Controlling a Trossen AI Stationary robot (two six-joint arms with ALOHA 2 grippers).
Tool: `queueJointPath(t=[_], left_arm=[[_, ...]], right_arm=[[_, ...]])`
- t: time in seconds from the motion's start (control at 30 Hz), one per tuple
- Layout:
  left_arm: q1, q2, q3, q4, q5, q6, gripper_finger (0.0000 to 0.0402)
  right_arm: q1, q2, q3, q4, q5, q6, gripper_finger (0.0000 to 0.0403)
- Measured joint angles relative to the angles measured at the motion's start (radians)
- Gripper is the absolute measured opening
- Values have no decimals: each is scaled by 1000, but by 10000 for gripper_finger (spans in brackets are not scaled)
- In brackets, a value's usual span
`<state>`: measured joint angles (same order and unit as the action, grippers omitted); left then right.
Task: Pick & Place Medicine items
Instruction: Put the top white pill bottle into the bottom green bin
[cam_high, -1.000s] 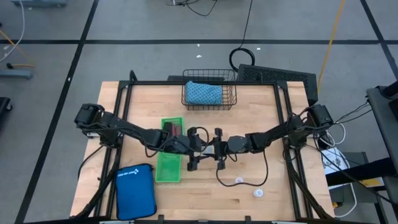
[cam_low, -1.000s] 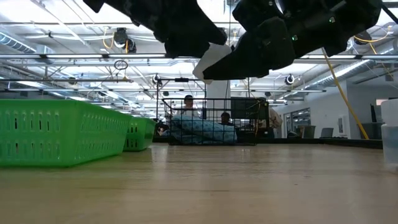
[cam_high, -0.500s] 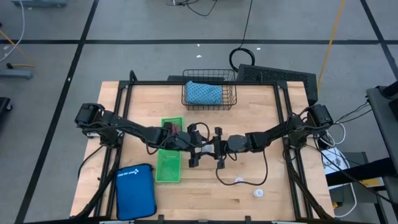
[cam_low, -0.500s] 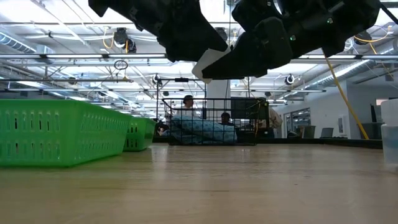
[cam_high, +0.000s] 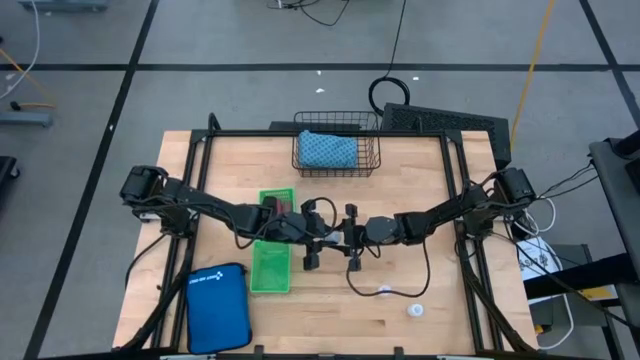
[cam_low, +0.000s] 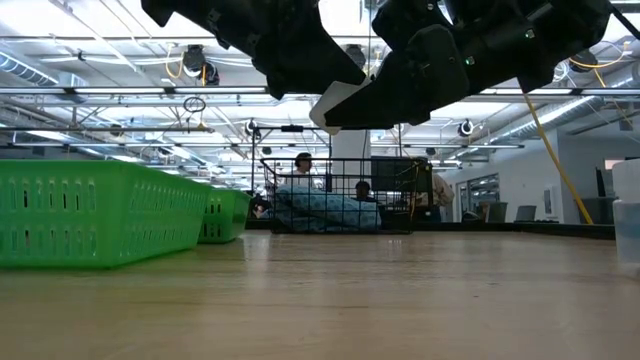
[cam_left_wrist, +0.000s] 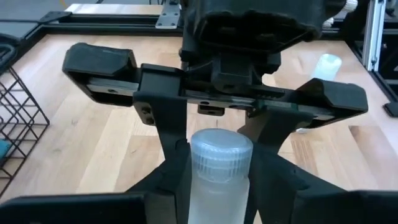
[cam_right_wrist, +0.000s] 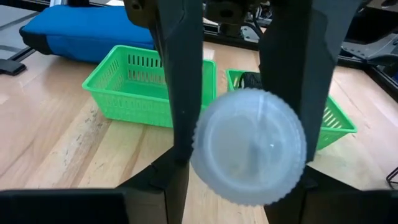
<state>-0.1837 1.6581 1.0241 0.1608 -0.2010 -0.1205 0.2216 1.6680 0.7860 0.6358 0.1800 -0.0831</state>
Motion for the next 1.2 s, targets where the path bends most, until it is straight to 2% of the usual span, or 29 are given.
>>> queueJointPath(t=[0.17,0.37,0.43,0.53,0.7,0.8,0.97,1.1,1.2], left_arm=[[-9,-42,-1,3,-25,-9,130],[-22,-110,-44,27,-100,33,130],[-22,-146,-102,78,-104,33,130],[-19,-194,-214,279,-92,35,130],[-19,-247,-408,630,-67,34,130],[-23,-255,-461,763,-55,26,130],[-24,-254,-472,770,-38,9,130],[-24,-254,-471,776,-27,13,130],[-24,-254,-471,777,-27,14,130]], right_arm=[[-5,-57,3,-77,5,-8,163],[-2,-176,-2,-301,1,45,176],[-3,-214,-1,-355,4,79,176],[-4,-238,-28,-364,5,121,171],[-3,-238,-94,-128,57,121,162],[-5,-196,-128,83,84,119,160],[-9,-89,-124,335,78,68,169],[-24,-5,-79,393,74,113,198],[-38,36,-26,419,12,126,229]])
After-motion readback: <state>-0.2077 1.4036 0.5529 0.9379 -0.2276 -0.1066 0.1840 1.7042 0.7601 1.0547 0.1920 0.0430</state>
